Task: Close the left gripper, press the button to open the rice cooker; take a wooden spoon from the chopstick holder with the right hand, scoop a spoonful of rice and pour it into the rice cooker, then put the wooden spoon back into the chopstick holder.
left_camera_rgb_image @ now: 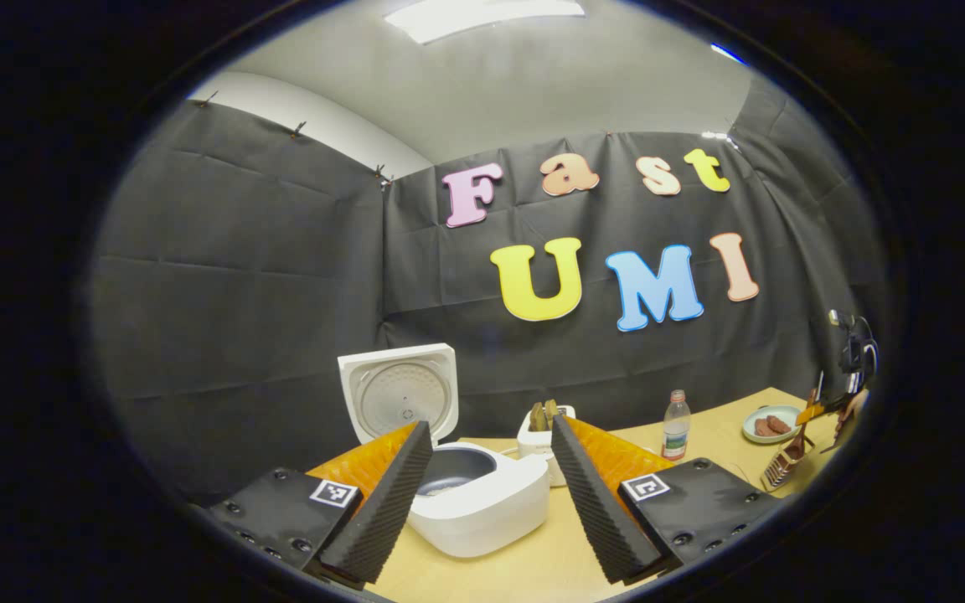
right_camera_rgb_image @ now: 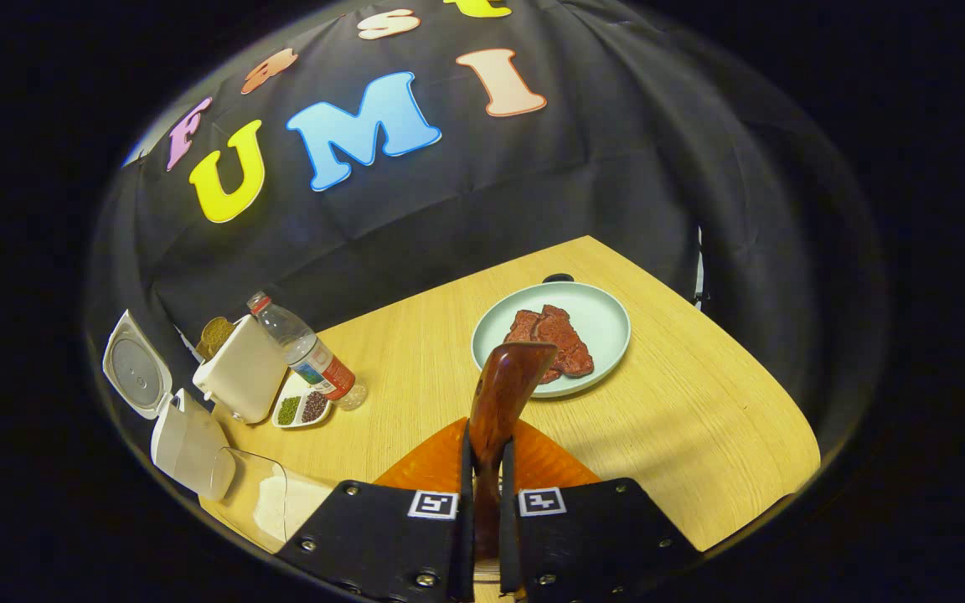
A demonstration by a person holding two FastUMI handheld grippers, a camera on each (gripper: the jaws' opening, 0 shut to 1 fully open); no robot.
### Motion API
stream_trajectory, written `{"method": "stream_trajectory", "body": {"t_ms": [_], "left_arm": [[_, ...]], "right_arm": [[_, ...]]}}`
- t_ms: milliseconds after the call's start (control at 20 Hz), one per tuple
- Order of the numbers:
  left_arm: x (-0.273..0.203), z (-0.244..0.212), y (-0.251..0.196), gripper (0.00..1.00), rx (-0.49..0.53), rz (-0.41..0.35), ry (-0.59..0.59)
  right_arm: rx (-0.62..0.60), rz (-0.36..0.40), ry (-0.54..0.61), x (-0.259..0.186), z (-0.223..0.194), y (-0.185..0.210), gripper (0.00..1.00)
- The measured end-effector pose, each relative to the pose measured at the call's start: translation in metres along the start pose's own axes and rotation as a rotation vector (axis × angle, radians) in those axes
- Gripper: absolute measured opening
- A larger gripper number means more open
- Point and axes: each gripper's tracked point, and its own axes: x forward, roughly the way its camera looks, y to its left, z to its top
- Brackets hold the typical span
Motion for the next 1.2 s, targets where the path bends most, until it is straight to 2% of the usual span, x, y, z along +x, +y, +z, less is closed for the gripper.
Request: {"method": "stream_trajectory", "body": {"t_ms": [250,300,350,400,450,700,800,850,900,1000,1050,1150,1200], "left_arm": [[0.015,0.004,-0.001,0.99,-0.004,-0.057,-0.029],[0.020,0.005,0.000,0.92,-0.008,-0.067,-0.037],[0.024,0.007,0.003,0.92,-0.015,-0.076,-0.044],[0.027,0.008,0.005,1.00,-0.025,-0.086,-0.051],[0.030,0.008,0.008,0.92,-0.035,-0.094,-0.055],[0.040,-0.002,0.032,0.92,-0.071,-0.121,-0.058],[0.044,-0.007,0.045,0.92,-0.076,-0.124,-0.054],[0.044,-0.010,0.051,0.99,-0.074,-0.125,-0.052],[0.046,-0.012,0.059,1.00,-0.069,-0.124,-0.051],[0.045,-0.016,0.073,0.96,-0.058,-0.125,-0.048],[0.045,-0.020,0.079,0.99,-0.054,-0.124,-0.045],[0.047,-0.024,0.093,0.96,-0.051,-0.121,-0.038],[0.048,-0.026,0.100,1.00,-0.053,-0.120,-0.035]], "right_arm": [[-0.082,-0.018,-0.115,-0.040,0.026,0.022,0.12],[-0.091,-0.022,-0.130,-0.049,0.032,0.027,0.12],[-0.096,-0.021,-0.147,-0.057,0.036,0.033,0.12],[-0.098,-0.021,-0.164,-0.065,0.041,0.039,0.12],[-0.098,-0.019,-0.181,-0.073,0.045,0.046,0.12],[-0.076,-0.002,-0.286,-0.105,0.065,0.087,0.12],[-0.066,0.030,-0.297,-0.111,0.062,0.111,0.12],[-0.067,0.041,-0.304,-0.112,0.062,0.122,0.12],[-0.070,0.048,-0.306,-0.113,0.058,0.132,0.12],[-0.083,0.057,-0.301,-0.110,0.048,0.153,0.12],[-0.086,0.067,-0.294,-0.106,0.041,0.164,0.12],[-0.088,0.084,-0.270,-0.100,0.025,0.183,0.12],[-0.091,0.085,-0.263,-0.098,0.018,0.190,0.12]]}}
